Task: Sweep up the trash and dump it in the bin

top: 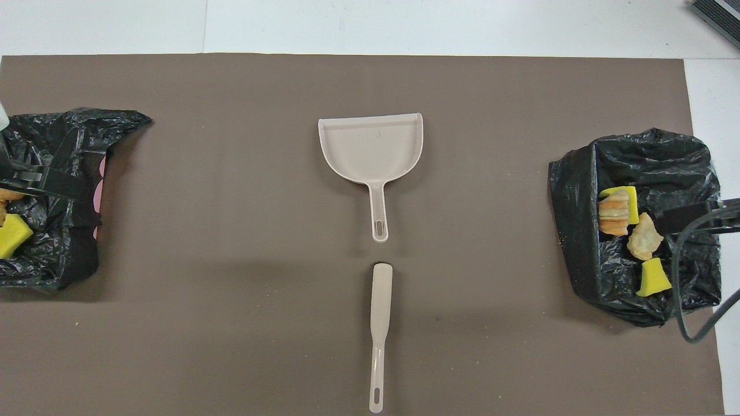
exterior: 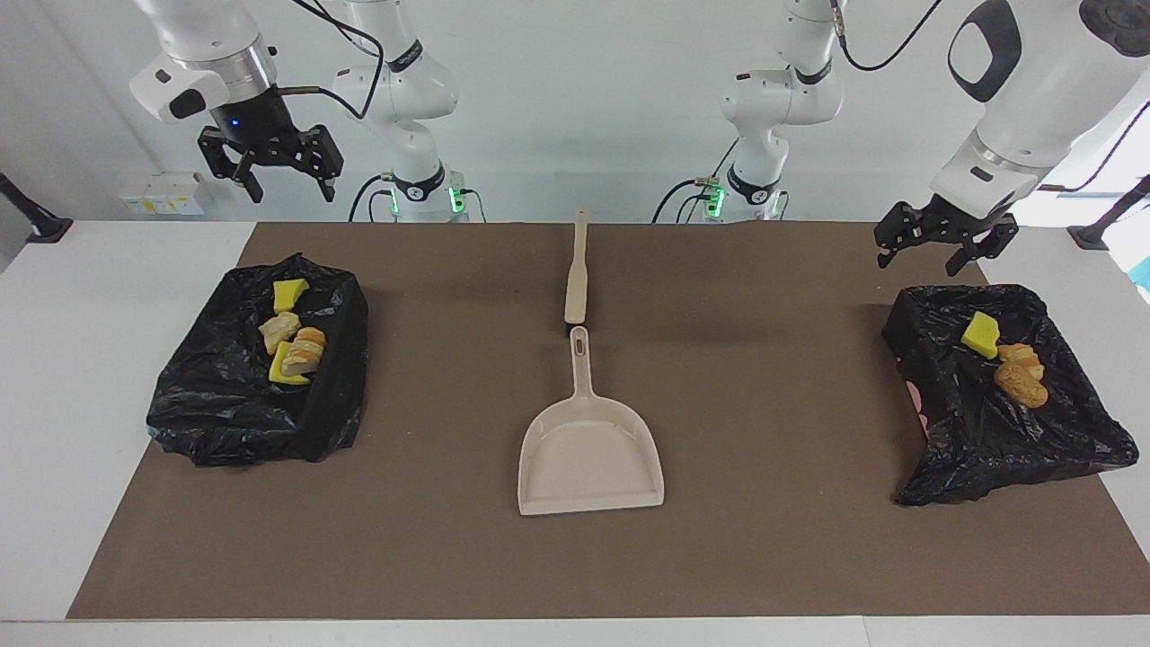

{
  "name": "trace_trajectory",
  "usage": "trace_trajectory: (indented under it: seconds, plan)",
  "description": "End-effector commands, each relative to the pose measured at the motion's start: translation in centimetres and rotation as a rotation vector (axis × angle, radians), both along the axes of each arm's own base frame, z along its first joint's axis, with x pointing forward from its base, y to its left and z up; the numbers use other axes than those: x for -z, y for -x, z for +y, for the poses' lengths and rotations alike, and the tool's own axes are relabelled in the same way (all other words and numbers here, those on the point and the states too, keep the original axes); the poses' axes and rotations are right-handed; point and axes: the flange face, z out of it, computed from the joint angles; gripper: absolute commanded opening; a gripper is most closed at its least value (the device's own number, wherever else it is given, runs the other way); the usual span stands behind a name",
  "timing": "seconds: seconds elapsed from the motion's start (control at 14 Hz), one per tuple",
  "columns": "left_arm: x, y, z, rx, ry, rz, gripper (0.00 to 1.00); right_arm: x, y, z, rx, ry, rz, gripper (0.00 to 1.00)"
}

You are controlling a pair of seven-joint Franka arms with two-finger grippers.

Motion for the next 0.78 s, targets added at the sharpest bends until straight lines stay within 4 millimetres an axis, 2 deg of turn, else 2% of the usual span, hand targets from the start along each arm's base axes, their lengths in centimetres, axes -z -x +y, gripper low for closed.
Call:
trace_trajectory:
  seconds: [0.0, 0.71]
  plan:
    - [-0.81, 1.2, 0.3, 0.007, -0.017, -0.003, 1.0, -0.22, 0.35, -0.18, -0.023, -0.004, -0.005, 1.0]
    - [-1.16, 1.79, 0.26, -0.009, -0.004, 0.024, 1.0, -0.22, 0.35, -0.18, -0.023, -0.004, -0.005, 1.0]
